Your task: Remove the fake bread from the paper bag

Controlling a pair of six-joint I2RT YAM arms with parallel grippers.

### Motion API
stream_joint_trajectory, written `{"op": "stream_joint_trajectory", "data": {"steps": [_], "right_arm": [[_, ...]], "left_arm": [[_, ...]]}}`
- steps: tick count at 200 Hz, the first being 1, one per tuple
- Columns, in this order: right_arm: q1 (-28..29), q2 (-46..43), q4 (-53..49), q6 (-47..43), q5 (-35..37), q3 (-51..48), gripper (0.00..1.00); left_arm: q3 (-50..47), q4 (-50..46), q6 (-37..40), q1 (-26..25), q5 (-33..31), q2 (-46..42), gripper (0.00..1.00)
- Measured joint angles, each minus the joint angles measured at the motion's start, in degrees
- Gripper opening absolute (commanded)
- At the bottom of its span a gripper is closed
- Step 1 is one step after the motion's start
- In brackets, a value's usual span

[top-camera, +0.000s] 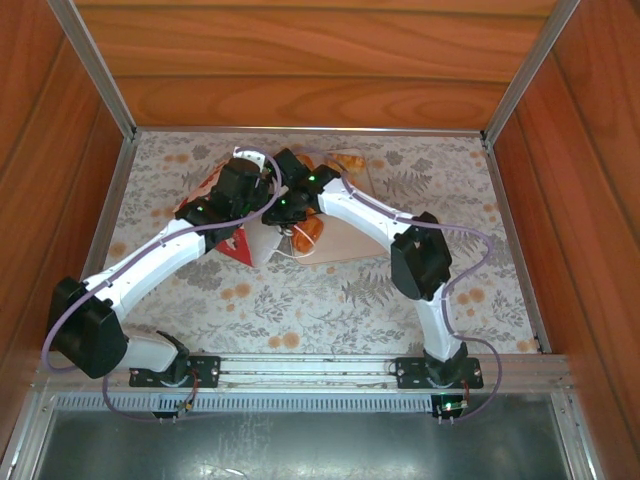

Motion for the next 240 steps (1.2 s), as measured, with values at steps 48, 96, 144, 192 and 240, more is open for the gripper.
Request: {"op": "stream_joint_trajectory", "data": {"steps": [48, 96, 144, 192, 240], "right_arm": [[0.0, -4.5, 0.0, -0.1, -0.1, -2.4, 0.00], [0.0, -4.2, -1.5, -0.2, -1.4, -1.9, 0.29], [0.9, -0.9, -2.3, -0.3, -2.5, 0.8, 0.37], [1.4, 2.5, -3.3, 0.1, -2.4, 3.2, 0.47], [1.4, 4.4, -4.3, 0.5, -1.6, 6.0, 0.48]], "left_arm": [[0.0, 0.2, 0.0, 0.0, -0.8, 0.0, 0.00], [0.0, 0.3, 0.0, 0.0, -0.7, 0.2, 0.00], [0.0, 0.4, 0.0, 0.0, -0.1, 0.3, 0.00], [0.0, 0.4, -1.0, 0.1, -0.5, 0.3, 0.00], [0.0, 0.7, -1.4, 0.7, -0.9, 0.3, 0.00]]}}
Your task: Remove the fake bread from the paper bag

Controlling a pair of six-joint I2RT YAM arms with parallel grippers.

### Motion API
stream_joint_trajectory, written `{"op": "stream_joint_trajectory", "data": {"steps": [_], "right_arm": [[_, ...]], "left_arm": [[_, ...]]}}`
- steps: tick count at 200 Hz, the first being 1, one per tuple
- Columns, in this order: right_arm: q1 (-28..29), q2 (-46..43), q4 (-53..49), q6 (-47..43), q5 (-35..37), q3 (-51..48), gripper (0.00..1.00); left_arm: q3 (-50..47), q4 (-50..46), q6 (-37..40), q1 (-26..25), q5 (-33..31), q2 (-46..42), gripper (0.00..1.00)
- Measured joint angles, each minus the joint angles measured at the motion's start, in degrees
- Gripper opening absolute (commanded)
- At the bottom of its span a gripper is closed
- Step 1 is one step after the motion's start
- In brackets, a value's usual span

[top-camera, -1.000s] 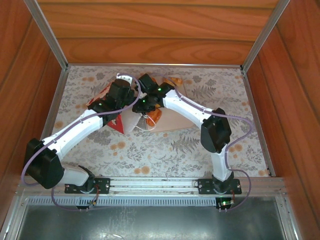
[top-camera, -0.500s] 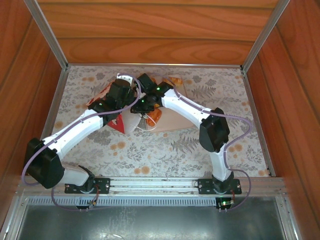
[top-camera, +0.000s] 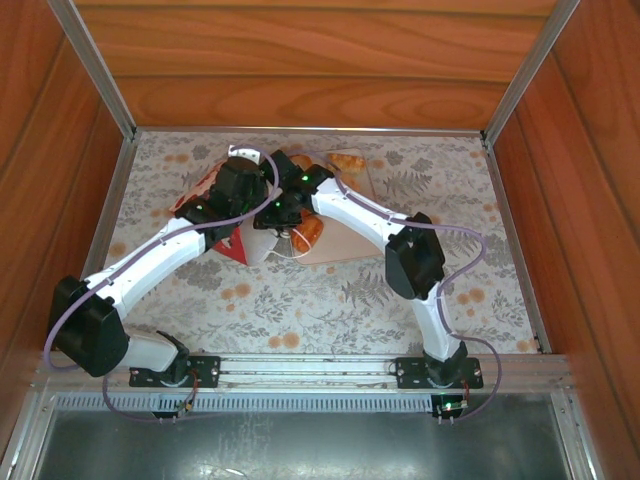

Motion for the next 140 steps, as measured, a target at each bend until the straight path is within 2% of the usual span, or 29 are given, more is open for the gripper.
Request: {"op": "stream_joint_trajectory", "data": {"steps": [66, 140], "right_arm": [[-0.2, 2.1, 1.2, 0.0, -0.2, 1.1, 0.47], [0.1, -0.2, 5.6, 0.7, -0.3, -6.8, 0.46]], "left_arm": [[0.0, -0.4, -0.5, 0.2, -0.1, 0.0, 0.00], [0.0, -0.8, -1.2, -0.8, -0.3, 0.1, 0.00]]}}
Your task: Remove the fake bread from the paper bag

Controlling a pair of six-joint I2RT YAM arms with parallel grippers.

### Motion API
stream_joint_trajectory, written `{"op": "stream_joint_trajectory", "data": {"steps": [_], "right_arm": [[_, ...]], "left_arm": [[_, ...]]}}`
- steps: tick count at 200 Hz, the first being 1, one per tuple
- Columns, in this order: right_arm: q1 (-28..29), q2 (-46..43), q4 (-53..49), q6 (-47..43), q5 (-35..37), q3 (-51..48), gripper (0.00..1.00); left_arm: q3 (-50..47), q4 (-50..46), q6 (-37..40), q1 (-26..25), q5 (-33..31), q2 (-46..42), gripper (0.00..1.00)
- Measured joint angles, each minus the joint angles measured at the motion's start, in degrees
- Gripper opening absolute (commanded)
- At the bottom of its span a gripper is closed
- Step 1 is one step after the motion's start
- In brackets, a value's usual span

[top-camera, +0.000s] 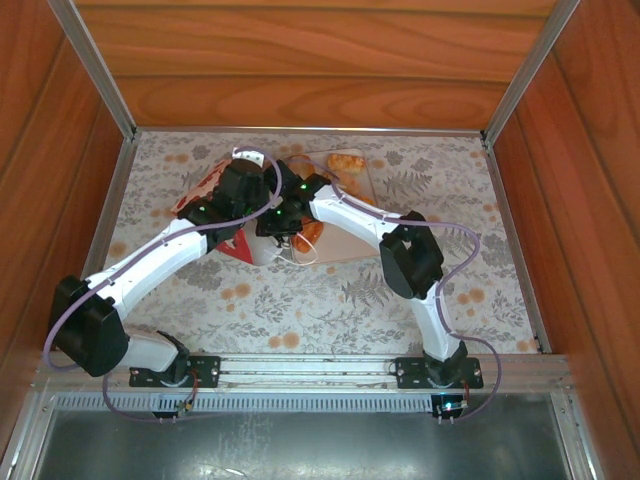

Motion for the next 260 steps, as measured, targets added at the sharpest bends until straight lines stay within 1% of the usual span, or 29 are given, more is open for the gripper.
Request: {"op": "stream_joint_trajectory", "data": {"steps": [49, 86, 137, 176, 189, 227, 260], "right_arm": [[0.0, -0.1, 0.0, 0.4, 0.1, 0.2, 0.46], [0.0, 0.3, -0.3, 1.0, 0.7, 2.9, 0.48], [0.0, 2.3, -1.9, 2.1, 2.4, 6.5, 0.50], [0.0, 4.9, -4.3, 2.4, 3.3, 10.3, 0.49], [-0.1, 5.3, -4.3, 2.5, 3.3, 10.6, 0.46], [-0.1, 5.6, -4.8, 2.6, 3.5, 10.7, 0.28], [0.0, 5.6, -4.9, 2.1, 3.8, 10.7, 0.17]], "left_arm": [[0.0, 0.1, 0.1, 0.0, 2.5, -0.2, 0.00], [0.0, 0.5, 0.7, 0.0, 5.1, -1.1, 0.00], [0.0, 0.9, 0.9, 0.5, 5.4, -1.5, 0.00], [-0.1, 0.5, 1.4, 0.5, 5.9, -1.7, 0.00], [-0.2, 0.5, 1.5, 0.5, 5.9, -1.7, 0.00], [-0.5, 0.5, 1.6, 0.5, 5.8, -1.7, 0.00], [-0.6, 0.5, 1.5, 0.4, 4.8, -1.7, 0.00]]}}
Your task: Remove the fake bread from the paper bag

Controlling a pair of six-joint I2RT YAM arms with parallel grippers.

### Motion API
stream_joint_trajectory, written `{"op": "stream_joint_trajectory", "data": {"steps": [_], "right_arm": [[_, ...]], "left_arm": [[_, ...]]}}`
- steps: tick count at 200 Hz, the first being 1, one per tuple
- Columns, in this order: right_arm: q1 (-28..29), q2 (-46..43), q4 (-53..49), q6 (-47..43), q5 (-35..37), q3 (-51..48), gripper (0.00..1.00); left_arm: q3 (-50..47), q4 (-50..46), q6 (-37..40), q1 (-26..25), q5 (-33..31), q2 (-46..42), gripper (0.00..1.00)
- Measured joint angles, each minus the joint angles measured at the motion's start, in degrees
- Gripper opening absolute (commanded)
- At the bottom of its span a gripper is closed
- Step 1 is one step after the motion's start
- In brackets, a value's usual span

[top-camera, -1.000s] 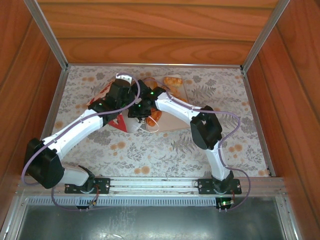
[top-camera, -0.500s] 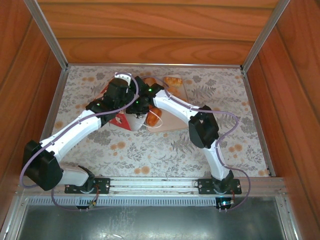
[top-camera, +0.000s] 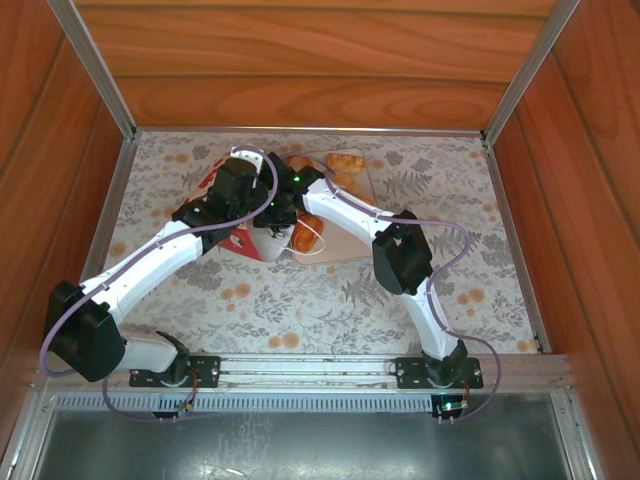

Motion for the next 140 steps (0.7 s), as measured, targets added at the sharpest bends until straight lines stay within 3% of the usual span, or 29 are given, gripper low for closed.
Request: {"op": "stream_joint_trajectory", "data": {"steps": [42, 140], "right_arm": [[0.3, -2.4, 0.6, -1.2, 0.3, -3.3, 0.06], [0.7, -14.6, -0.2, -3.4, 1.6, -11.2, 0.05]], "left_arm": [[0.0, 0.0, -0.3, -0.3, -2.5, 0.0, 0.00], [1.3, -1.2, -3.0, -0.2, -7.9, 1.4, 0.00]]}}
